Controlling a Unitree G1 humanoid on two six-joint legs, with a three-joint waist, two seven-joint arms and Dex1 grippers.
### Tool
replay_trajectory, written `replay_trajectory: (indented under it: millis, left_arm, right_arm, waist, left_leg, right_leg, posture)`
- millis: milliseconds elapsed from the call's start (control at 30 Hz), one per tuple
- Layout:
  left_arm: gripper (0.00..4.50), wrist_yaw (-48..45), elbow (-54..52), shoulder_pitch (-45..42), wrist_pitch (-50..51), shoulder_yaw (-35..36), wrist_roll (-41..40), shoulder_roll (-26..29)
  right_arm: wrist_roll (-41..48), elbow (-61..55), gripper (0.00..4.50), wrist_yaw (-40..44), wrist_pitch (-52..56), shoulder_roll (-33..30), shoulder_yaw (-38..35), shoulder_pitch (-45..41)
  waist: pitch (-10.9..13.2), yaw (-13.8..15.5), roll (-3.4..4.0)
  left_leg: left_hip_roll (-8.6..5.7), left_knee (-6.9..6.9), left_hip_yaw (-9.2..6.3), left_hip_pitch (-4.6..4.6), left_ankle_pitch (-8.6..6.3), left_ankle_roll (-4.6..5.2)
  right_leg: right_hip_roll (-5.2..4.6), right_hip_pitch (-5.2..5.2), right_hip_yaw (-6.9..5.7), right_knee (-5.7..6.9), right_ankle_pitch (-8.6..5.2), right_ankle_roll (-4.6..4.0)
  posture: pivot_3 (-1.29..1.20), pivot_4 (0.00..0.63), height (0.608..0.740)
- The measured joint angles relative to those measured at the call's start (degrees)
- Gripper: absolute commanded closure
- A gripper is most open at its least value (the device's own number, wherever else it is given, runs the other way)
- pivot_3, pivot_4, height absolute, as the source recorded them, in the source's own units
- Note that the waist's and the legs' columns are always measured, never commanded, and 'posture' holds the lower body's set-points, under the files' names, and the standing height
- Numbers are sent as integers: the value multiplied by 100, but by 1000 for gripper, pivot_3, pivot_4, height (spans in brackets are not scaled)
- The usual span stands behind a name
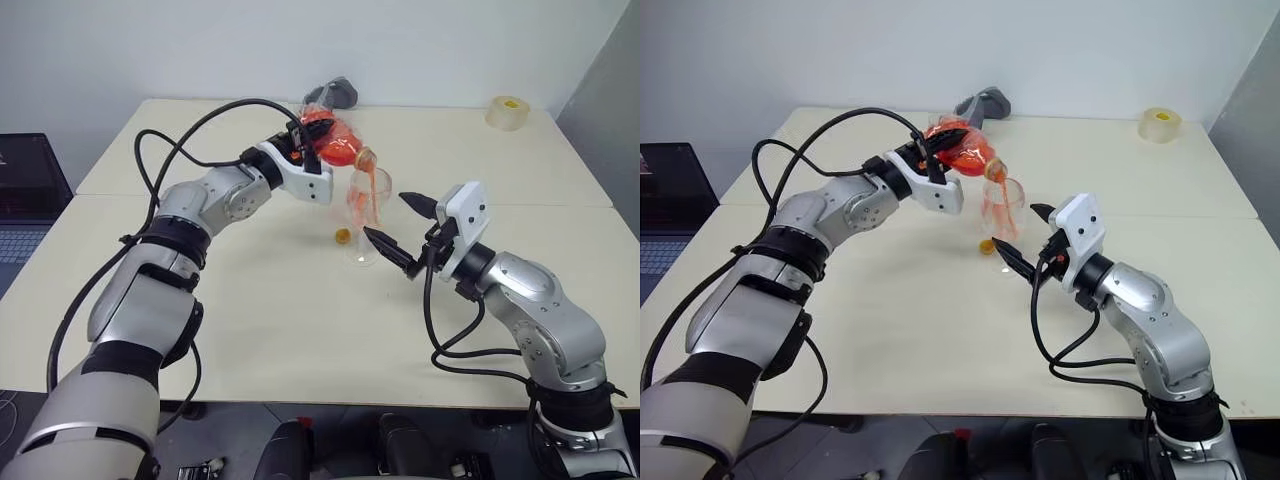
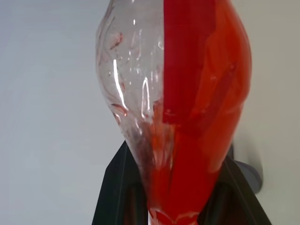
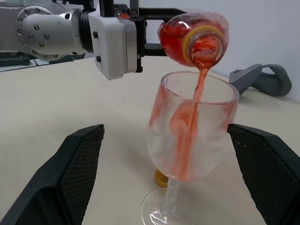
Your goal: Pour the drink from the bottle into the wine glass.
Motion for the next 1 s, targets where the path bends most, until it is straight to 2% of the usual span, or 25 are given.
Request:
replay_trajectory:
  millis: [1000]
  left_arm:
    - [3730, 414, 170, -241, -52, -162, 217, 152]
  right_arm:
    - [-131, 50, 0, 73, -71, 13, -14, 1]
  waist:
    - [0, 0, 0]
  left_leg:
    - [-1, 6, 7, 2, 0, 0]
  right_leg:
    - [0, -4, 4, 16, -1, 2]
  posture:
    - [0, 150, 740]
